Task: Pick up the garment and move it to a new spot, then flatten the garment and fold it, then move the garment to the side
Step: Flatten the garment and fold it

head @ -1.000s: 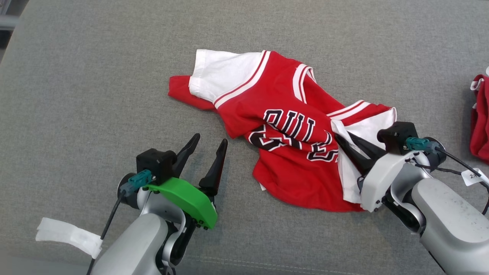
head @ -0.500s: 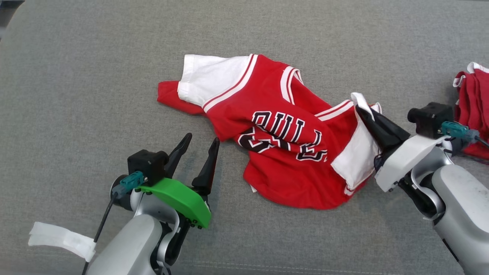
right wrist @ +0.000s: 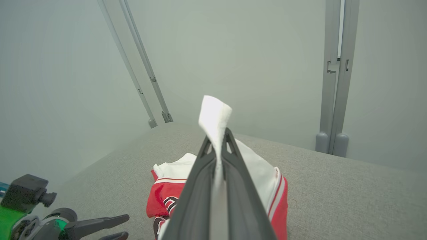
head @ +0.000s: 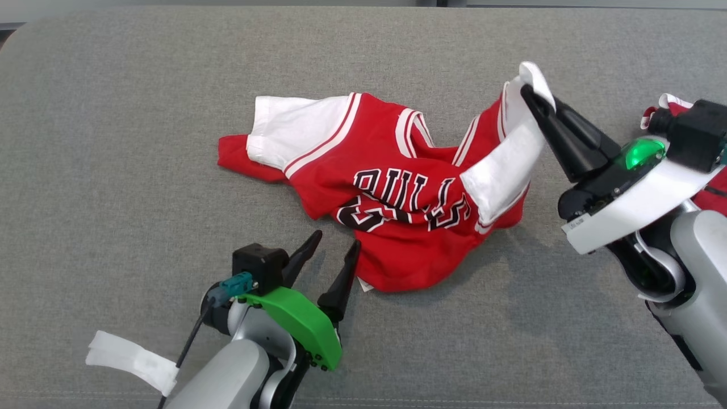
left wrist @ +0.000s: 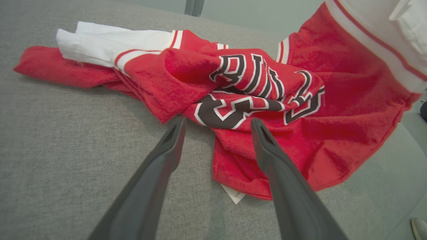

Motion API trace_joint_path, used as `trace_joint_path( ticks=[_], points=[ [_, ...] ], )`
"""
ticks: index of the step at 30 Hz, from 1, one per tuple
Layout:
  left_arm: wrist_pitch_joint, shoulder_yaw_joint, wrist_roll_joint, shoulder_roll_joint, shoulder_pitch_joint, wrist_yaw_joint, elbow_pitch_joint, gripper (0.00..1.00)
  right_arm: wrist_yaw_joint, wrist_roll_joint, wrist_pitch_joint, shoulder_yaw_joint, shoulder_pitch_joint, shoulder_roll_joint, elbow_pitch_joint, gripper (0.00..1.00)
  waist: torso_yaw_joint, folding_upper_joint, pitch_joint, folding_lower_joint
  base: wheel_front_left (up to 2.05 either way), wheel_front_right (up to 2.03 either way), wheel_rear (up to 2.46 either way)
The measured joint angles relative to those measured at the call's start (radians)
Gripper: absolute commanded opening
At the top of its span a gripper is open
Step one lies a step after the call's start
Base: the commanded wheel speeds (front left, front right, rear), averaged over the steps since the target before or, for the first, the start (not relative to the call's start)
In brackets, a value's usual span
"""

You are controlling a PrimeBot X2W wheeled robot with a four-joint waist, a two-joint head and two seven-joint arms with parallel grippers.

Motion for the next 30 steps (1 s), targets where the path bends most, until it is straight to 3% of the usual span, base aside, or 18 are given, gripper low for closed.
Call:
trace_joint_path(
  ticks=[13,22,30],
  points=[
    [0.023,-0.045,-0.02,-0.07,0.002,-0.043,0.034,1.0,0.009,-0.018,0.172,0.042,-0.23,-0.056,-0.159,0.0,0.048,0.0,-0.018,0.0,0.0,0.0,0.0],
    [0.008,-0.071,-0.055,-0.086,0.002,-0.072,0.113,1.0,0.009,-0.002,0.28,0.071,-0.323,-0.046,-0.16,0.0,0.109,0.0,-0.041,0.0,0.0,0.0,0.0],
    [-0.026,-0.086,-0.072,-0.098,0.001,-0.131,0.156,1.0,0.003,0.017,0.335,0.069,-0.39,-0.012,-0.138,0.0,0.122,0.0,-0.073,0.0,0.0,0.0,0.0]
  ],
)
